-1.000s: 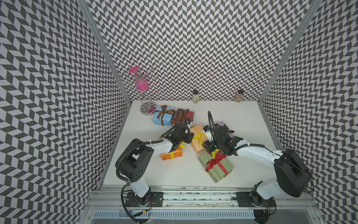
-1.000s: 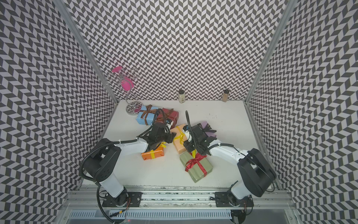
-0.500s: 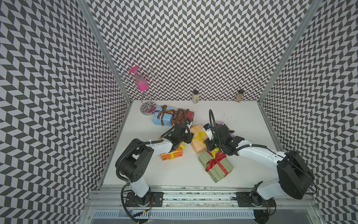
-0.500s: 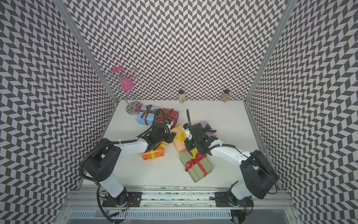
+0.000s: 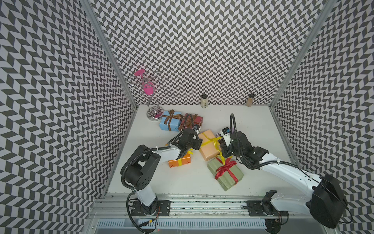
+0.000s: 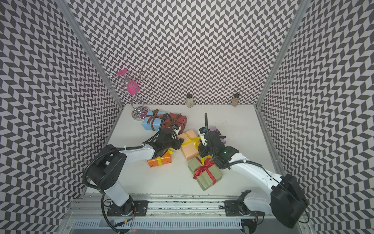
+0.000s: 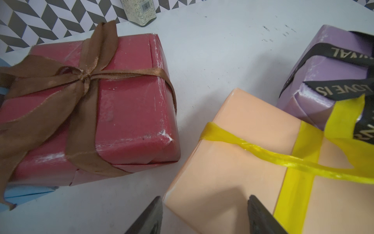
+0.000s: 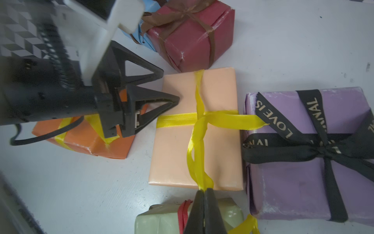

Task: Untie the ribbon bows on the gift boxes
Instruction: Untie the ribbon from the gift box.

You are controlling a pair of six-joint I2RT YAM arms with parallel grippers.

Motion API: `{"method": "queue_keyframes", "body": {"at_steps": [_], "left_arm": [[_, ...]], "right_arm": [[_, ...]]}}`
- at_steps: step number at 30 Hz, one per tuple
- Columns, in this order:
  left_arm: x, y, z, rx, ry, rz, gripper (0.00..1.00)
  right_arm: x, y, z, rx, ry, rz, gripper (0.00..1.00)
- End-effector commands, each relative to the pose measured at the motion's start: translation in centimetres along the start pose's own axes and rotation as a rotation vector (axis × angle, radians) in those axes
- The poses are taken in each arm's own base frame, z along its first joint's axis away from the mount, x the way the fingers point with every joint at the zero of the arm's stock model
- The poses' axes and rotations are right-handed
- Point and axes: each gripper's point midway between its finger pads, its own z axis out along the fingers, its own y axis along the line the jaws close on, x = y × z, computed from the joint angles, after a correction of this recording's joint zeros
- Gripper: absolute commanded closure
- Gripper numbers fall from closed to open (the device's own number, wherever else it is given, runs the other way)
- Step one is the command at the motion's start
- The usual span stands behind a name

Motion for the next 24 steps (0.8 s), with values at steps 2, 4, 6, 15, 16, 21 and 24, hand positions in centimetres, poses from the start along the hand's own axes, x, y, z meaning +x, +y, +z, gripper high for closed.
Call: {"method": "queue_keyframes", "body": {"at_steps": [2,4,6,15,16,21,24], "left_arm": [[1.2,0.5,-0.3,-0.026,0.042,0.007,0.33],[1.1,0.5,-0.4,-0.026,0.040,0.007,0.33],[1.1,0.5,-0.6,-0.025,0.039,0.007,0.33],[0.8,0.6,-0.9,-0.027,0.032,0.006,0.33],[0.9,0.6,-0.8,-0.027,0.033,0.006,0.33],[0.9,0.5,-0.7,-0.022,0.034,0.003,0.33],[0.8,0.4,-0.6,-0.020,0.032,0.002,0.33]], "right_arm": [[-0.7,-3.7,0.5,0.181,-0.021,0.075,0.97],[-1.0,-4.6,0.7,0.236,-0.011,0.076,0.82],[-1.5,-4.3,0.9,0.227,0.003,0.065,0.63],[-3.0,1.2,-0.8,-0.100,-0.083,0.093,0.52],[-2.8,1.3,-0.7,-0.112,-0.088,0.099,0.51],[-2.9,1.0,0.8,-0.088,-0.084,0.100,0.51],[-3.5,0.6,1.9,-0.055,-0.067,0.093,0.53]]}}
